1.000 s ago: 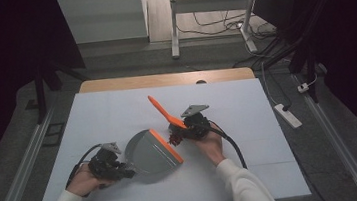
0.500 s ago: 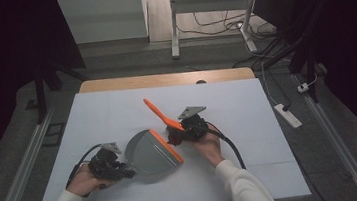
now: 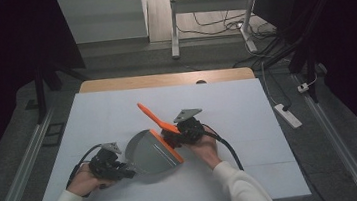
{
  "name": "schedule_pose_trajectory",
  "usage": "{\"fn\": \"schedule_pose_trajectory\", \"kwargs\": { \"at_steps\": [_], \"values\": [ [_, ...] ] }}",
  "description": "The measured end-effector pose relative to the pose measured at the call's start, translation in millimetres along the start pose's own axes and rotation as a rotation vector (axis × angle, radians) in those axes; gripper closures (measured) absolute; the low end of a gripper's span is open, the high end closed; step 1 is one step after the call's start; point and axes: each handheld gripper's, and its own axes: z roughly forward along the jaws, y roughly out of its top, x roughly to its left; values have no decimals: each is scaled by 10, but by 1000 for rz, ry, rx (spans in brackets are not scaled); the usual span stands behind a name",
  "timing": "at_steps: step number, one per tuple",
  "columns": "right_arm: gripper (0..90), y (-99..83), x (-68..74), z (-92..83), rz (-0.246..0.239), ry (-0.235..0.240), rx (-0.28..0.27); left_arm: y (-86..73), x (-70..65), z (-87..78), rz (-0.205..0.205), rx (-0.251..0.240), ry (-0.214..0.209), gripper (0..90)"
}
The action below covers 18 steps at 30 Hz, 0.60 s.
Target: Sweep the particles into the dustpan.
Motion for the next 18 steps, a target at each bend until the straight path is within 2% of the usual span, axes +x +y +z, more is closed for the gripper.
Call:
{"fn": "schedule_pose_trajectory", "kwargs": {
  "at_steps": [2,7,11,12,13,15,16,18],
  "values": [
    [702,10,32,12,2,23,-7,0,0,1,0,1,0,609],
    [702,35,97,16,-23,21,0,0,0,1,0,2,1,609],
    [702,68,154,2,-25,46,-14,0,1,4,1,3,0,608],
    [702,84,184,2,-24,77,-20,0,1,4,0,2,0,608],
    [702,84,184,2,-24,77,-20,0,0,4,1,2,0,608],
    [702,116,238,-9,-61,114,-29,0,0,4,0,2,1,608],
    [702,128,248,-25,-73,114,-40,0,1,4,1,2,0,608],
    [702,152,243,-72,-82,82,-57,-1,2,5,2,3,0,608]
  ]
}}
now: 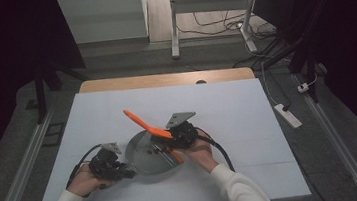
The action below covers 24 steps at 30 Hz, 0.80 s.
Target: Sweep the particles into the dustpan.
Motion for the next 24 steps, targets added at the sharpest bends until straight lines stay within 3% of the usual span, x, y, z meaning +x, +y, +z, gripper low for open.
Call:
{"fn": "schedule_pose_trajectory", "kwargs": {
  "at_steps": [4,10,24],
  "values": [
    [702,-6,-104,-108,42,-67,-26,1,-1,0,0,1,0,608],
    [702,-105,-298,-211,101,-146,-3,0,-2,5,-1,1,1,609],
    [703,-269,-471,-272,147,-235,34,1,-6,8,0,1,1,609]
  ]
}}
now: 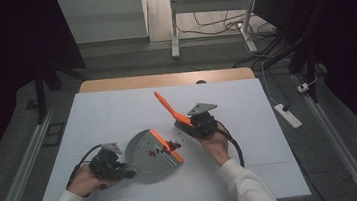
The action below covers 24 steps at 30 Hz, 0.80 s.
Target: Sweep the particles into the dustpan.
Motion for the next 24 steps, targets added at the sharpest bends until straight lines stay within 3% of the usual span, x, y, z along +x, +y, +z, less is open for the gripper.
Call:
{"fn": "schedule_pose_trajectory", "kwargs": {
  "at_steps": [16,20,24],
  "values": [
    [702,-129,-107,-22,18,-39,25,1,-3,1,1,0,0,608],
    [702,-150,-101,-21,36,-17,24,2,-2,4,0,2,1,609],
    [702,-169,-39,-31,25,-4,27,4,-2,6,0,5,1,608]
  ]
}}
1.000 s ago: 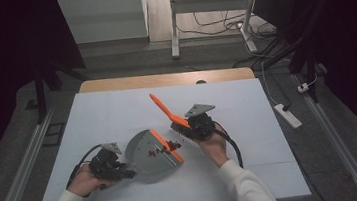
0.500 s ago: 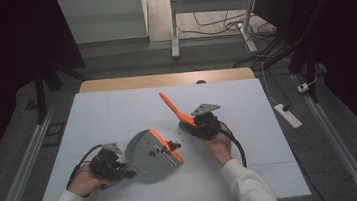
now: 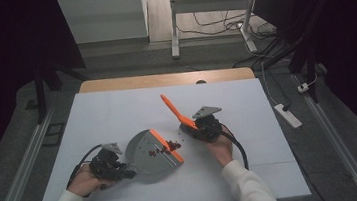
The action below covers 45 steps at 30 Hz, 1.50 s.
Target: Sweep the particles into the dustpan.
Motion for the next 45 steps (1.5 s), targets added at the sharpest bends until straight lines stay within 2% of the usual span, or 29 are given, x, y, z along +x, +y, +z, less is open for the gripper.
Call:
{"fn": "schedule_pose_trajectory", "kwargs": {
  "at_steps": [6,10,23,25,29,30,37,38,39,43,44,45],
  "values": [
    [702,-64,71,-29,-4,26,-6,1,-2,2,2,-1,-1,608],
    [701,-84,130,-42,-26,41,-8,2,-1,7,3,0,-2,608],
    [701,-44,310,-12,-40,97,-20,3,-4,11,3,1,-1,609],
    [701,-31,363,1,-44,117,-24,3,-4,12,4,1,-1,608],
    [701,-18,421,13,-57,123,-25,3,-5,14,4,2,0,608],
    [701,-14,443,19,-53,139,-30,3,-4,14,4,3,0,609],
    [701,14,557,21,-56,167,-55,3,-4,18,4,8,1,609],
    [702,24,571,13,-53,185,-64,4,-4,18,5,8,1,608],
    [703,43,601,3,-37,230,-78,4,-4,18,5,8,1,609],
    [702,69,655,-13,-42,245,-105,3,-6,18,5,6,2,609],
    [702,85,641,-38,-34,234,-128,3,-6,17,5,6,2,609],
    [702,85,641,-38,-34,234,-128,3,-6,17,6,6,2,609]
  ]
}}
